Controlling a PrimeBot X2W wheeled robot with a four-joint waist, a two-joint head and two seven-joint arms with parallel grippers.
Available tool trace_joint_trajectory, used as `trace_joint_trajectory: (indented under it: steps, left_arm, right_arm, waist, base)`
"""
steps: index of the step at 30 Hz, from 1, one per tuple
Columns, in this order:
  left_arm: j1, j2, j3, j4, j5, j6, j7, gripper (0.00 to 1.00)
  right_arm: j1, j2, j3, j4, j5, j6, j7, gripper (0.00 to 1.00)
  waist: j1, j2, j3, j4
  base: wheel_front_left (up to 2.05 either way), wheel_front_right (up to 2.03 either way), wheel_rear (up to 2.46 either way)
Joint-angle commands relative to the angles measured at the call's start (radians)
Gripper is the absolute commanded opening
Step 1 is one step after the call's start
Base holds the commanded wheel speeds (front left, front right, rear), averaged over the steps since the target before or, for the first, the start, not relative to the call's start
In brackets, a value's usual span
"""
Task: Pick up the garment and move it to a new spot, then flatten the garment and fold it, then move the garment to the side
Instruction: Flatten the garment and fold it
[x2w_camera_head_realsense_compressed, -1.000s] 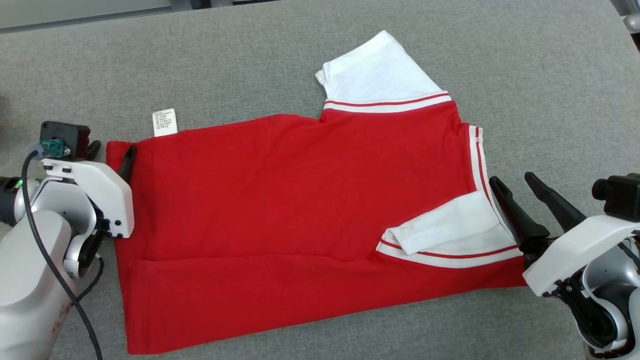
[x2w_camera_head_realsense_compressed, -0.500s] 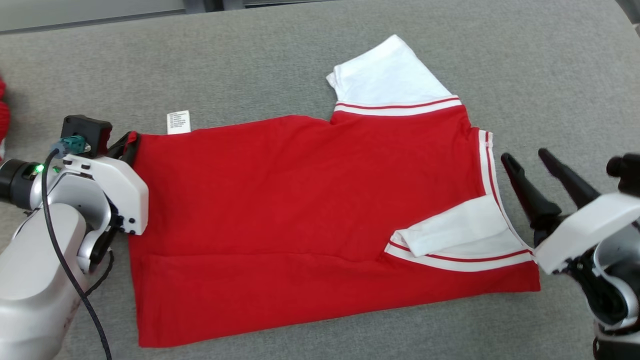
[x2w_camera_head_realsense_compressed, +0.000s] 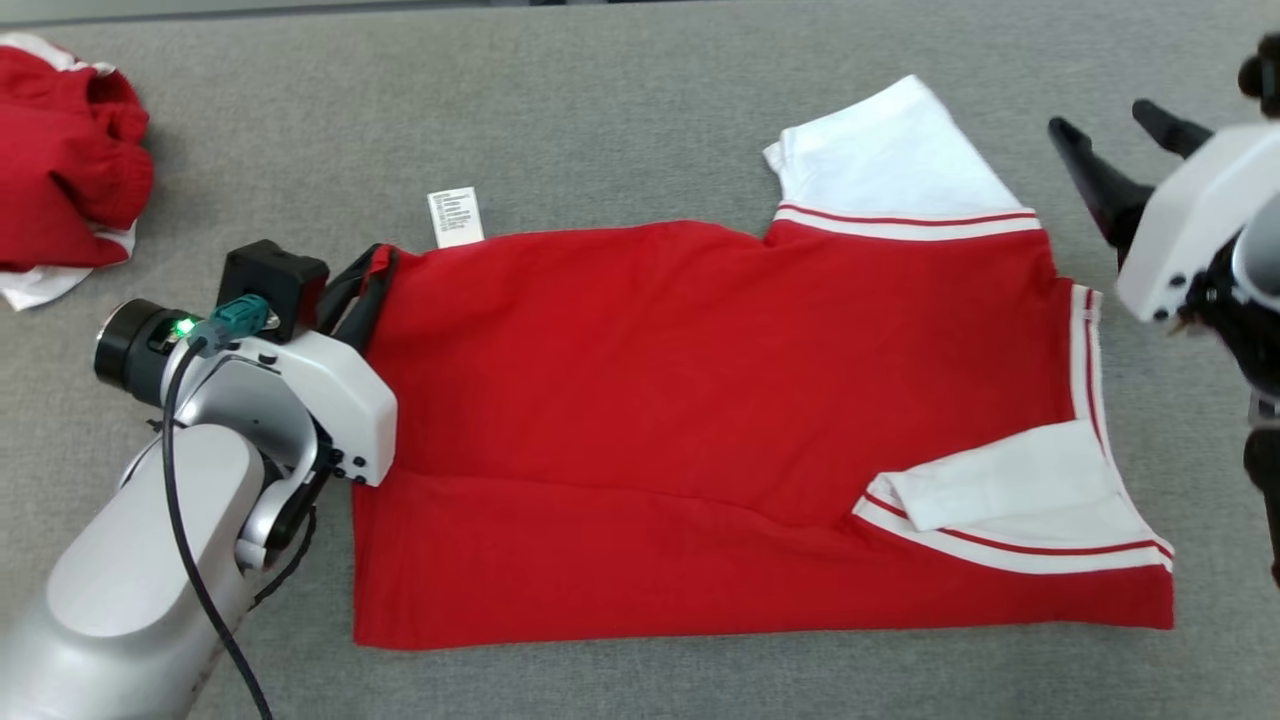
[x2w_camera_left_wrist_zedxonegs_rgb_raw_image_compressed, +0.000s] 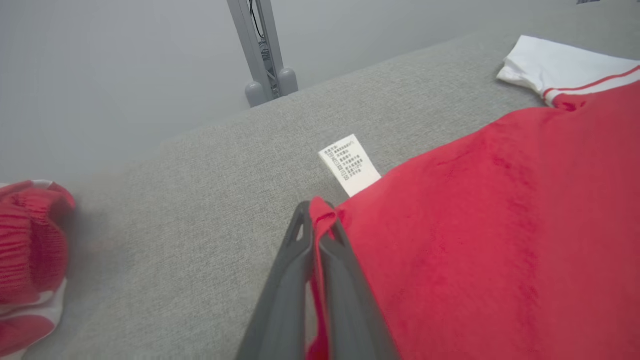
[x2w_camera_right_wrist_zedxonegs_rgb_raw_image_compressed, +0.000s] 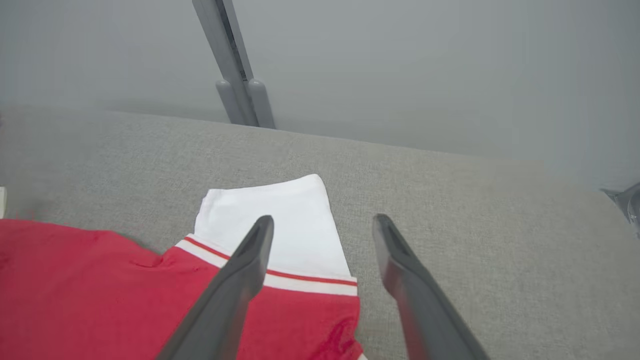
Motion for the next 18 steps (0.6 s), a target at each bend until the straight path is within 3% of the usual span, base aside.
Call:
trace_joint_trajectory:
  steps: [1, 9, 18]
  left_arm:
    - [-0.007, -0.004, -0.002, -0.016, 0.002, 0.005, 0.005, 0.00]
    - [-0.070, -0.043, -0.018, -0.041, 0.008, -0.001, 0.025, 0.00]
    - [-0.142, -0.097, -0.040, -0.008, 0.020, -0.013, 0.013, 0.00]
  right_arm:
    - [-0.062, -0.006, 0.008, 0.061, -0.011, 0.000, 0.026, 1.00]
    - [-0.279, 0.010, 0.010, 0.326, -0.082, 0.000, 0.063, 1.00]
    - [-0.424, 0.030, -0.033, 0.579, -0.175, 0.000, 0.012, 1.00]
  waist:
    - [0.0000, 0.0000, 0.027, 0.032]
    - [0.0000, 0.0000, 0.089, 0.110]
    - [0.0000, 0.0000, 0.149, 0.169]
  base:
    - [0.00, 0.00, 0.00]
    - [0.00, 0.00, 0.00]
    - [0.00, 0.00, 0.00]
